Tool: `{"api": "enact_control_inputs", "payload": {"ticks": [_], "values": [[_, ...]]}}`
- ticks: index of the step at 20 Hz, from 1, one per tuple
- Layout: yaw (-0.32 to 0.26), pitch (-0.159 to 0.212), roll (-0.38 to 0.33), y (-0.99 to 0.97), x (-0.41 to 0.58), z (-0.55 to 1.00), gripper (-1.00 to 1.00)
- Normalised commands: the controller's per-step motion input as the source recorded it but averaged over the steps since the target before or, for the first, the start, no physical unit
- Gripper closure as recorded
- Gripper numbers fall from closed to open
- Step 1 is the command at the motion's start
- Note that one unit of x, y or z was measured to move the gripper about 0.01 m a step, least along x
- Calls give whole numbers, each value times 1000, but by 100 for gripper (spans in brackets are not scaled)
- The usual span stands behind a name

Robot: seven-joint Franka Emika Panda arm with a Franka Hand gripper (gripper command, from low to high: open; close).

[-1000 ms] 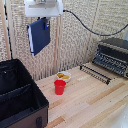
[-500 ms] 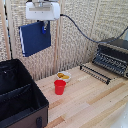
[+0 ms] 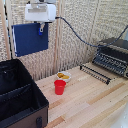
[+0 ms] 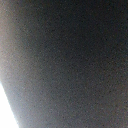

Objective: Gently maneuver your gripper in the book's direction. Confidently hold the book by angling your gripper properly. Relocate the book to the caddy. Pinpoint the back pocket of the caddy and set the book down inside it.

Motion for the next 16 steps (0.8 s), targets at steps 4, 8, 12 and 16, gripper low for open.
{"api": "enact_control_inputs", "payload": {"ticks": [4,8,12,16], "values": [[-99,23,-3,757,0,248,100],[-90,38,-13,771,0,209,100],[-76,51,-19,801,0,186,100],[-64,60,-21,829,0,178,100]]}}
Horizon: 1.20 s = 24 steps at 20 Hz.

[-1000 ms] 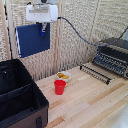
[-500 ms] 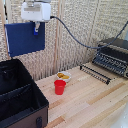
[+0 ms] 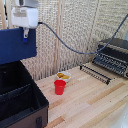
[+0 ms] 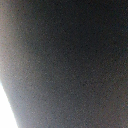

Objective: Gently maneuver your gripper in the book's direction. Confidently hold the book by angling your gripper properly. Relocate the book to the caddy. Pinpoint the back pocket of the caddy and set the book down inside it.

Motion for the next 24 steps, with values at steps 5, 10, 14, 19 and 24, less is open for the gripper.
{"api": "enact_control_inputs", "payload": {"ticks": [5,10,14,19,24], "values": [[-73,49,-21,834,0,154,100],[-33,51,-47,824,197,10,100],[24,31,-2,403,464,-22,100],[62,0,0,-13,564,-3,100],[11,27,0,-163,497,136,100]]}}
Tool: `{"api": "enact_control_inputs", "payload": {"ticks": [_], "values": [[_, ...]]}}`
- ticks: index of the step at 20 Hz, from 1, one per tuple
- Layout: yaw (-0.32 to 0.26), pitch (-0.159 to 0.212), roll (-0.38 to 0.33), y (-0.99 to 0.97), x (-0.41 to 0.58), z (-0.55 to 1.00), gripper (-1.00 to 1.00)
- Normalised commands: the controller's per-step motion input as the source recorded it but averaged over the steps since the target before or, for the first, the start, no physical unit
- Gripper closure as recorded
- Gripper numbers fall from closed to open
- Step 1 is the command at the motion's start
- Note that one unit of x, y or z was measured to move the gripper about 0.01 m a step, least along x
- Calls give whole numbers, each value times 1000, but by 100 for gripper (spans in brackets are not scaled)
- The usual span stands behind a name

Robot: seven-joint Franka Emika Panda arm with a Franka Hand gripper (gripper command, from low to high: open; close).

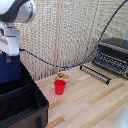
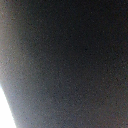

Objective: Gently maneuver your gripper in the book's direction. Confidently hold the book by angling your gripper properly. Relocate the book to the caddy. Pinpoint the back pocket of the caddy and set the book down inside it.

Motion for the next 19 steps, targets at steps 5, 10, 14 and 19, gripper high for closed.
{"api": "enact_control_inputs", "payload": {"ticks": [5,10,14,19], "values": [[-1,25,-6,-26,360,93,-100],[-10,22,8,-63,177,211,-100],[60,27,61,-189,74,605,-100],[76,18,17,-125,92,643,-100]]}}
